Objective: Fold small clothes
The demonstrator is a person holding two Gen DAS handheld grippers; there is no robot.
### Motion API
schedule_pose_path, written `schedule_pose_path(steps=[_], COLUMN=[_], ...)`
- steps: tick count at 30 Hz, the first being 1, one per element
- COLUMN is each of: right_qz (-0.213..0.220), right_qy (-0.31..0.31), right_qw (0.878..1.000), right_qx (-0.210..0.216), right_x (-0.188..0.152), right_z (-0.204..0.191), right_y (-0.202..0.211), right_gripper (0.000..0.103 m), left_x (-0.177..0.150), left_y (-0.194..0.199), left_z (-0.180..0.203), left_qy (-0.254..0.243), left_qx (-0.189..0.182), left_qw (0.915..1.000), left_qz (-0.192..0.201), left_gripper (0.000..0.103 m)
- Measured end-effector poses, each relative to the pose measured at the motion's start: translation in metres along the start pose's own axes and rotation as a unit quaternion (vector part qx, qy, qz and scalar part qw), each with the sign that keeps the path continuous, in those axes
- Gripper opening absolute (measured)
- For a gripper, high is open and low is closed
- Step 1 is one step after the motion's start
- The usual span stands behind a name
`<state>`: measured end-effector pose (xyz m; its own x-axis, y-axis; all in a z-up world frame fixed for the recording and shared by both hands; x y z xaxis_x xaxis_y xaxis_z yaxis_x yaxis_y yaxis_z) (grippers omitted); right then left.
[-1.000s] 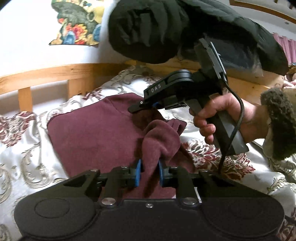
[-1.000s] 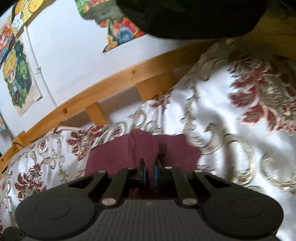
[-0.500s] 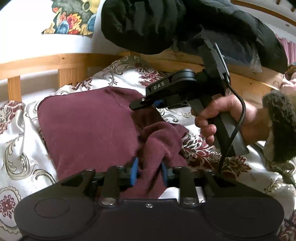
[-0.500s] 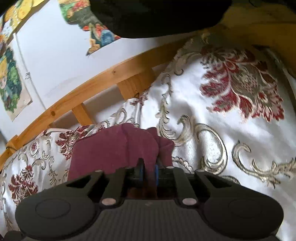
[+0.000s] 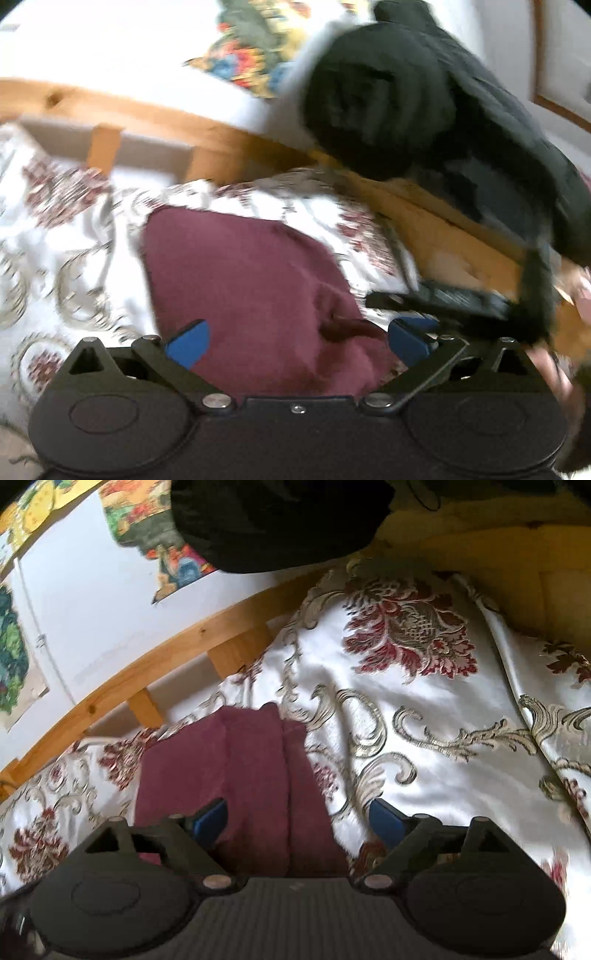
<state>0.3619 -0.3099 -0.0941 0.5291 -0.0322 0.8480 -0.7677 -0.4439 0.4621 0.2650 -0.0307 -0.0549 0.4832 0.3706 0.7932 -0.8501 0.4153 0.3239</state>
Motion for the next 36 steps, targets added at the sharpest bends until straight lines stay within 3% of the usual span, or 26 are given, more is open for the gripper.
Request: schedule_pose_path(steps=[5, 7, 9, 12, 14, 15, 18, 22, 25, 27, 29, 32, 36], right_qz=[0.001, -0.009, -0.022, -0.025, -0.021, -0.022, -0.038, -0.036, -0.022, -0.010, -0.003, -0.006, -0.002], right_qy=[0.041, 0.066, 0.086, 0.107, 0.134, 0.140, 0.114, 0.095, 0.085, 0.074, 0.055, 0.008, -0.001], right_qw=[0.999, 0.998, 0.996, 0.994, 0.990, 0.989, 0.991, 0.993, 0.996, 0.997, 0.998, 1.000, 0.999], right_qx=[0.016, 0.010, 0.002, -0.010, -0.027, -0.040, -0.061, -0.055, -0.035, -0.026, -0.017, 0.018, 0.034], right_x=[-0.001, -0.008, -0.017, -0.031, -0.039, -0.042, -0.051, -0.050, -0.041, -0.031, -0.020, 0.003, 0.030], right_z=[-0.024, -0.032, -0.037, -0.042, -0.041, -0.039, -0.021, -0.017, -0.019, -0.016, -0.011, -0.002, 0.002], right_y=[0.010, 0.007, 0.005, 0.010, 0.016, 0.018, 0.018, 0.019, 0.022, 0.023, 0.021, 0.003, -0.028], right_gripper=[0.090, 0.076, 0.044, 0.020, 0.013, 0.003, 0.003, 0.003, 0.009, 0.031, 0.041, 0.048, 0.057], left_x=[0.003, 0.000, -0.006, -0.021, -0.026, -0.027, -0.031, -0.036, -0.038, -0.039, -0.039, -0.039, -0.039], left_y=[-0.006, -0.011, -0.017, -0.024, -0.025, -0.025, -0.027, -0.032, -0.033, -0.033, -0.033, -0.033, -0.033], left_z=[-0.040, -0.054, -0.063, -0.071, -0.071, -0.071, -0.068, -0.062, -0.059, -0.060, -0.061, -0.062, -0.062], left_qy=[0.092, 0.126, 0.144, 0.156, 0.158, 0.157, 0.147, 0.124, 0.104, 0.107, 0.110, 0.109, 0.109], left_qx=[0.073, 0.085, 0.092, 0.095, 0.084, 0.083, 0.079, 0.074, 0.077, 0.076, 0.075, 0.075, 0.073], left_qw=[0.9928, 0.9875, 0.9828, 0.9772, 0.9777, 0.9781, 0.9796, 0.9821, 0.9841, 0.9839, 0.9835, 0.9837, 0.9840], left_qz=[-0.022, -0.041, -0.069, -0.108, -0.110, -0.109, -0.113, -0.121, -0.122, -0.121, -0.122, -0.122, -0.121], left_gripper=[0.102, 0.102, 0.102, 0.102, 0.102, 0.102, 0.102, 0.102, 0.102, 0.102, 0.102, 0.102, 0.102])
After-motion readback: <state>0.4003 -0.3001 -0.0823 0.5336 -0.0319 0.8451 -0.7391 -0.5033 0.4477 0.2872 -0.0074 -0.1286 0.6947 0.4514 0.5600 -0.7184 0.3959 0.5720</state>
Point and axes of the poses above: each gripper's, at about its wrist camera, not at the fingertips, and y roughly against the way its jaws point, z to its right, x to its top, the point moved 7 cm from there along -y, roughly the way its jaws point, and after that the axes turned 9 degrees about y, right-handed, at the moved point
